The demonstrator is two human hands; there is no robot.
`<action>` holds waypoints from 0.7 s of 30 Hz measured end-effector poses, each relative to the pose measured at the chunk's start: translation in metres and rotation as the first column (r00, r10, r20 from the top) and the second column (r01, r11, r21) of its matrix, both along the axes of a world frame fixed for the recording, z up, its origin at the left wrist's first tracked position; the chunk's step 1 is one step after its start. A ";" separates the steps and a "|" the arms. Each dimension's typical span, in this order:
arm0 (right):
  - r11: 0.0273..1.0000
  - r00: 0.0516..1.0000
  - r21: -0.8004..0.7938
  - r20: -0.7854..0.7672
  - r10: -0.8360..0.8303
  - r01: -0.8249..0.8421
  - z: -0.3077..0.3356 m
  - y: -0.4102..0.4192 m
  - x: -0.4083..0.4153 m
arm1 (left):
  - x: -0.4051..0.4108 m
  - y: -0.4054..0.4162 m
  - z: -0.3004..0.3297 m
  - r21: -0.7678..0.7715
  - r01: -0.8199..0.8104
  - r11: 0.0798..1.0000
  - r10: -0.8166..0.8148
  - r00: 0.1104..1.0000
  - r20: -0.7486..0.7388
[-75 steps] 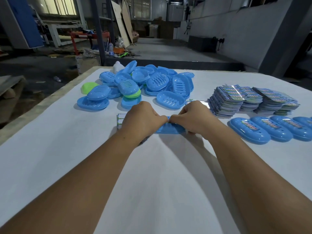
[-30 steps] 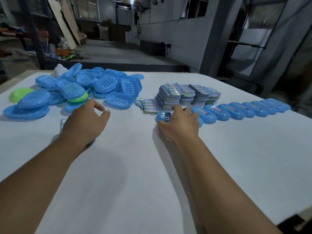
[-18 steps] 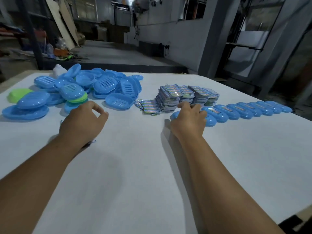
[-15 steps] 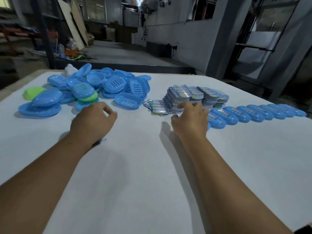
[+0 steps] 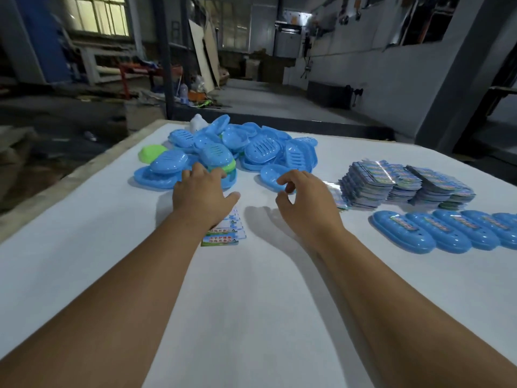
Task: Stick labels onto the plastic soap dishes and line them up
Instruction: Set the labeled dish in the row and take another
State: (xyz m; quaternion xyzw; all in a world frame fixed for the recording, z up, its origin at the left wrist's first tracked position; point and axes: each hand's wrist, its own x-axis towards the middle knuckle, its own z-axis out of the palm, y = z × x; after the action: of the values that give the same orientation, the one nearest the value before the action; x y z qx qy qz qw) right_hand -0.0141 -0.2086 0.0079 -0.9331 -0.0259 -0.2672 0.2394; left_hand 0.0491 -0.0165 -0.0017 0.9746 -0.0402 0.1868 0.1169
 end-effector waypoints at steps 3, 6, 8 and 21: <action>0.999 0.999 0.031 0.012 0.036 -0.036 -0.005 0.002 0.009 | 0.008 0.002 -0.006 0.024 -0.046 0.999 0.048 0.996 -0.080; 0.994 0.998 0.092 0.017 0.059 -0.061 -0.010 -0.004 0.012 | 0.012 0.002 -0.007 -0.040 -0.050 0.998 0.049 0.998 -0.030; 0.990 0.999 0.127 0.009 0.052 -0.053 -0.013 -0.009 0.012 | 0.013 0.004 -0.007 -0.130 -0.039 0.991 0.043 0.999 0.028; 0.958 0.998 0.280 0.038 0.056 -0.065 -0.010 -0.016 0.012 | 0.009 -0.002 0.016 -0.720 0.121 0.683 -0.050 0.992 0.120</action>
State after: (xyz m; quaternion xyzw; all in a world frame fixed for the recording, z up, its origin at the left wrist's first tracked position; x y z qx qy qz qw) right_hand -0.0024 -0.2248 -0.0025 -0.8845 -0.0198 -0.2744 0.3769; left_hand 0.0581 -0.0187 0.0144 0.8364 -0.0137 0.2255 0.4994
